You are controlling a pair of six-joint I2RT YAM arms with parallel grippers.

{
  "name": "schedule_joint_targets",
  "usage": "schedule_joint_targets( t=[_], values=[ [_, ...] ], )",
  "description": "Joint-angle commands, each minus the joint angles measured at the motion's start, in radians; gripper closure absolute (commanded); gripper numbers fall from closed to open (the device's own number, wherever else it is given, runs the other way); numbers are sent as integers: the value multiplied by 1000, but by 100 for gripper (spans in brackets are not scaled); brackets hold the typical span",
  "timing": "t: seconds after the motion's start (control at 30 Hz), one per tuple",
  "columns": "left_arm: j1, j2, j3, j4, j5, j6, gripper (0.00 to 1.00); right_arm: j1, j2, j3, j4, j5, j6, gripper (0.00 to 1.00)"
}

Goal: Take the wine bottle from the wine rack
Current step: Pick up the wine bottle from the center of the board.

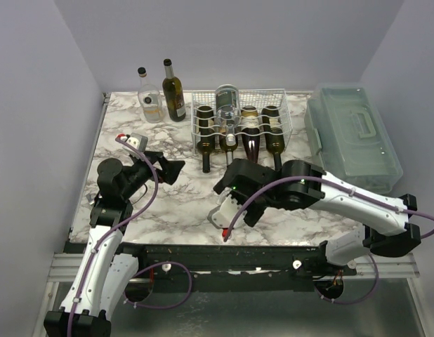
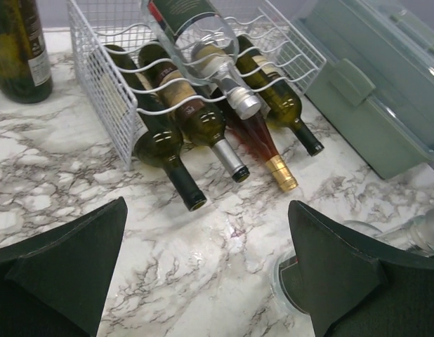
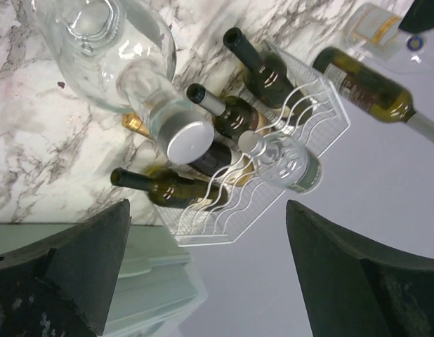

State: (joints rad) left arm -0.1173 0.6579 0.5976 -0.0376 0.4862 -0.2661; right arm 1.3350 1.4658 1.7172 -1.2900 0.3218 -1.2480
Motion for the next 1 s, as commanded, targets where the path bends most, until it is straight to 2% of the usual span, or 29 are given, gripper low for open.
schedule_joint_targets(
  t=[0.0, 0.17, 0.3, 0.53, 0.67, 0.8, 0.97],
  values=[
    [6, -5, 7, 80, 142, -18, 1, -75, -63, 21, -29, -96, 44, 7],
    [5, 1, -18, 141, 212, -57, 1, -167, -135, -19, 33, -141, 60, 7],
    [-5, -2, -23, 162, 253, -47, 1, -240, -211, -76, 86, -181, 94, 1],
    [-81, -33, -52, 188, 295, 36, 1, -332, -372, -297, 221, -195, 187, 1],
    [-106, -59, -59, 189, 345, 21, 1, -373, -440, -394, 349, -196, 307, 1],
    [-124, -131, -105, 188, 336, -5, 1, -390, -468, -474, 452, -156, 452, 1],
    [-188, -226, -166, 187, 310, -17, 1, -416, -409, -498, 492, -150, 609, 1]
  ],
)
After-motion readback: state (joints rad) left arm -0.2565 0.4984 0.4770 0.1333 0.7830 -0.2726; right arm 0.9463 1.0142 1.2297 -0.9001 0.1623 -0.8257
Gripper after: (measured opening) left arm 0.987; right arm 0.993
